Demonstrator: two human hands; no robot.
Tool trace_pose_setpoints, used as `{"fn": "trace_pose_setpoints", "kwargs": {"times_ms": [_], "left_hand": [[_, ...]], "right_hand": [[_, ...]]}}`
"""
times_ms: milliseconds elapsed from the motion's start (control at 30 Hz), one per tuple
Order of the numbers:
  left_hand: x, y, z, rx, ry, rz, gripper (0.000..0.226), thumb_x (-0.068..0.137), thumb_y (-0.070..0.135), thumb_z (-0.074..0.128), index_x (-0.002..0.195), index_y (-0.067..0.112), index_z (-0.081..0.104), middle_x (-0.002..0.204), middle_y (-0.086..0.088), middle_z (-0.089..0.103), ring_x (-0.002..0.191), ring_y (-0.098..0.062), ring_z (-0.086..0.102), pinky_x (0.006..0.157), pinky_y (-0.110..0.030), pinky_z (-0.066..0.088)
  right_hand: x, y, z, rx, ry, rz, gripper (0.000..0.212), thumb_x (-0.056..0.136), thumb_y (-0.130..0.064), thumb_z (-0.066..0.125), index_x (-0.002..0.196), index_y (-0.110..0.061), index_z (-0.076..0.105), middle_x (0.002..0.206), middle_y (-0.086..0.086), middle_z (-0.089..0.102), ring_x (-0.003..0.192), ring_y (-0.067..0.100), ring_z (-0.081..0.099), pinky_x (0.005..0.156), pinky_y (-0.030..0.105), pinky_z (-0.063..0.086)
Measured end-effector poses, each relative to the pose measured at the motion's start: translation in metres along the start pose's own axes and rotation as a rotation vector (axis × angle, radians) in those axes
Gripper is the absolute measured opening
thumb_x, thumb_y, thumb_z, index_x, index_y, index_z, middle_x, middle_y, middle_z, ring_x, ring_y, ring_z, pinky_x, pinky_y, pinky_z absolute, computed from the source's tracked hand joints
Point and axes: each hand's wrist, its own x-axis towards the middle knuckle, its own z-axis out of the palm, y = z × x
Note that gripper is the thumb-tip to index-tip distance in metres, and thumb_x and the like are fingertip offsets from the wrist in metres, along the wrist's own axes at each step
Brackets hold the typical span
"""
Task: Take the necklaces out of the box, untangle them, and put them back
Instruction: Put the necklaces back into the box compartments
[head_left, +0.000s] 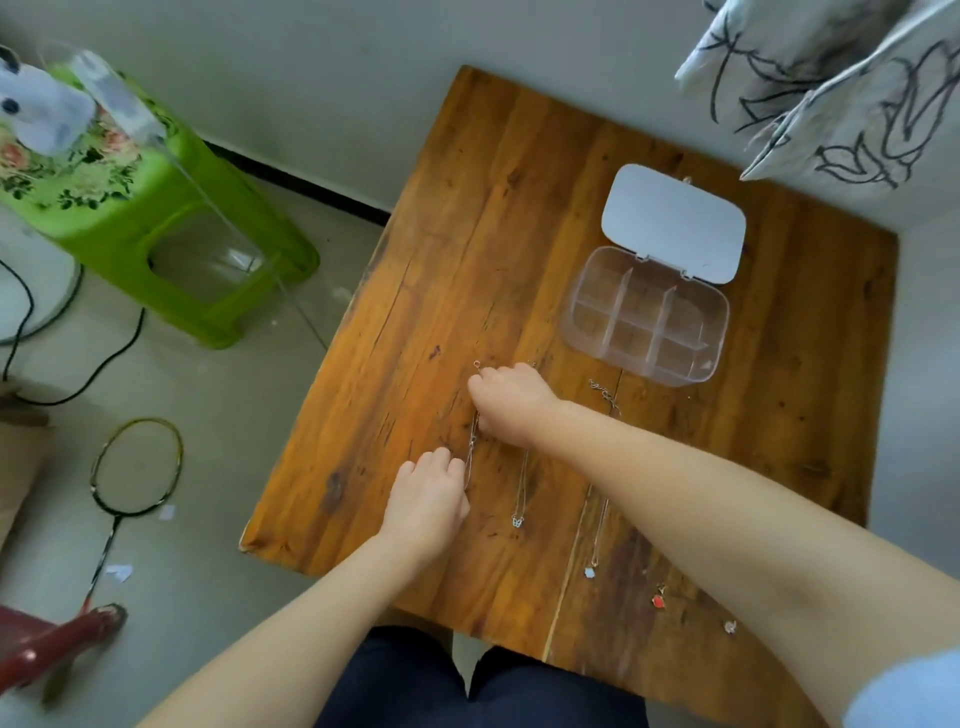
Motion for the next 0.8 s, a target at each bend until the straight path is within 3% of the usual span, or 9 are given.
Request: {"fn": "trace_pose_setpoints", "kwargs": {"times_ms": [133,200,267,367,433,600,700,800], "left_hand": [[0.013,0.000,-0.026,-0.345,0.067,-0.138,0.012,0.089,0.018,0.051,0.079,0.013,0.047,0.075,-0.003,0.053,0.065,-0.016,0.047,0.052,-0.019,0.034],[0.028,0.006,-0.042,-0.534,0.073,-0.157,0.013,0.085,0.014,0.056,0.075,0.009,0.048,0.066,-0.002,0.054,0.060,-0.019,0.048,0.051,-0.023,0.035],[0.048,0.021,-0.061,-0.661,0.082,-0.113,0.012,0.083,0.012,0.057,0.073,0.010,0.050,0.062,0.001,0.053,0.057,-0.017,0.047,0.052,-0.020,0.036],[0.084,0.050,-0.085,-0.735,0.100,-0.026,0.013,0.084,0.012,0.059,0.073,0.013,0.051,0.063,0.003,0.053,0.058,-0.011,0.046,0.053,-0.014,0.037],[0.111,0.067,-0.098,-0.768,0.120,0.013,0.011,0.085,0.013,0.058,0.075,0.012,0.053,0.068,-0.001,0.059,0.061,-0.012,0.050,0.053,-0.014,0.038],[0.175,0.098,-0.120,-0.716,0.243,0.082,0.007,0.088,0.008,0.054,0.084,0.011,0.058,0.081,-0.002,0.059,0.073,-0.013,0.051,0.053,-0.006,0.038],[0.204,0.106,-0.116,-0.582,0.242,0.095,0.010,0.089,0.006,0.052,0.092,0.007,0.062,0.088,-0.003,0.061,0.080,-0.016,0.053,0.059,-0.014,0.036],[0.220,0.105,-0.101,-0.427,0.257,0.123,0.014,0.086,0.007,0.050,0.091,0.009,0.063,0.092,-0.011,0.067,0.088,-0.027,0.055,0.065,-0.029,0.039]], "right_hand": [[-0.026,0.020,-0.003,0.747,0.087,0.243,0.009,0.086,-0.021,0.054,0.082,-0.014,0.054,0.099,0.004,0.055,0.090,0.023,0.058,0.072,0.029,0.043],[-0.046,0.035,-0.002,1.233,0.142,0.371,0.014,0.089,-0.018,0.052,0.076,-0.017,0.055,0.113,0.001,0.060,0.096,0.015,0.060,0.082,0.026,0.050],[-0.064,0.051,-0.006,1.713,0.205,0.442,0.020,0.094,-0.011,0.047,0.077,-0.015,0.056,0.123,0.006,0.061,0.110,0.017,0.060,0.098,0.036,0.050],[-0.081,0.079,-0.021,2.198,0.365,0.463,0.023,0.094,0.001,0.041,0.073,-0.009,0.047,0.113,0.018,0.066,0.106,0.027,0.065,0.097,0.041,0.051],[-0.084,0.101,-0.033,2.270,0.491,0.518,0.022,0.094,0.002,0.042,0.075,-0.009,0.046,0.105,0.021,0.068,0.099,0.030,0.068,0.092,0.042,0.054],[-0.068,0.149,-0.059,1.959,0.654,0.655,0.008,0.098,-0.005,0.044,0.097,-0.008,0.051,0.102,0.015,0.067,0.095,0.026,0.069,0.087,0.038,0.056],[-0.048,0.163,-0.068,1.845,0.636,0.684,0.010,0.099,-0.007,0.043,0.108,-0.008,0.047,0.098,0.011,0.066,0.091,0.021,0.069,0.076,0.029,0.057],[-0.028,0.169,-0.062,1.864,0.598,0.722,0.009,0.099,-0.006,0.041,0.106,-0.006,0.046,0.103,0.016,0.066,0.092,0.024,0.068,0.082,0.035,0.057]]}}
